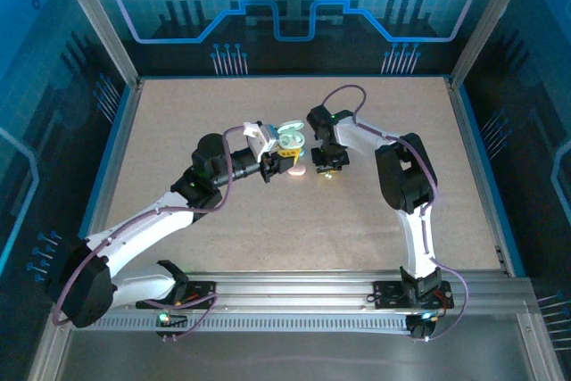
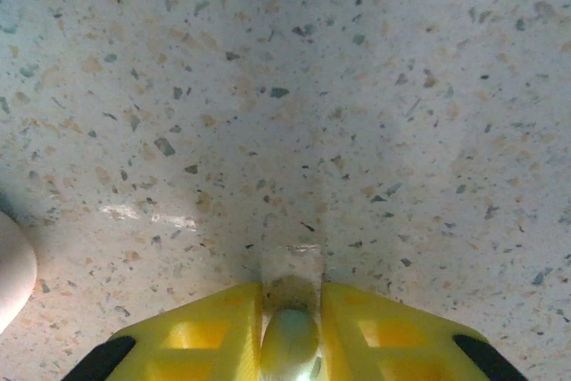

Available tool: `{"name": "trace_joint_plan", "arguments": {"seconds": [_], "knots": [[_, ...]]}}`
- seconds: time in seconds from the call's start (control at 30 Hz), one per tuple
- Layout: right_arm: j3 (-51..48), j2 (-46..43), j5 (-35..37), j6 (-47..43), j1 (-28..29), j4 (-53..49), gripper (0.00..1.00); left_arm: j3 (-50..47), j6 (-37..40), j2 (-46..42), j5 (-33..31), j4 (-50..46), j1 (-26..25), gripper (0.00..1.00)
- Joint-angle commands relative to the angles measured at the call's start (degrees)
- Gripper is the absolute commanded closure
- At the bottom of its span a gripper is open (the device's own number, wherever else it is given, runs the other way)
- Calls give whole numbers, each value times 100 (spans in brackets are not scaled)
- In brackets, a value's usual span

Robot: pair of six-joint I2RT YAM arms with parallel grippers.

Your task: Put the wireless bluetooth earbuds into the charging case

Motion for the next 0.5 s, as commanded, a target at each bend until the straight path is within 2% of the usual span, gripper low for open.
{"name": "trace_joint_plan", "arguments": {"seconds": [0.0,0.17,0.47], "knots": [[94,134,22,102,109,-241,76,-80,72,-120,-34,58,-18,74],[38,-41,3,118,119,-188,83,-78,73,-119,-43,57,-14,74],[-399,-1087,-223,207,67,16,84,-94,100,-72,-93,86,-13,74]]}}
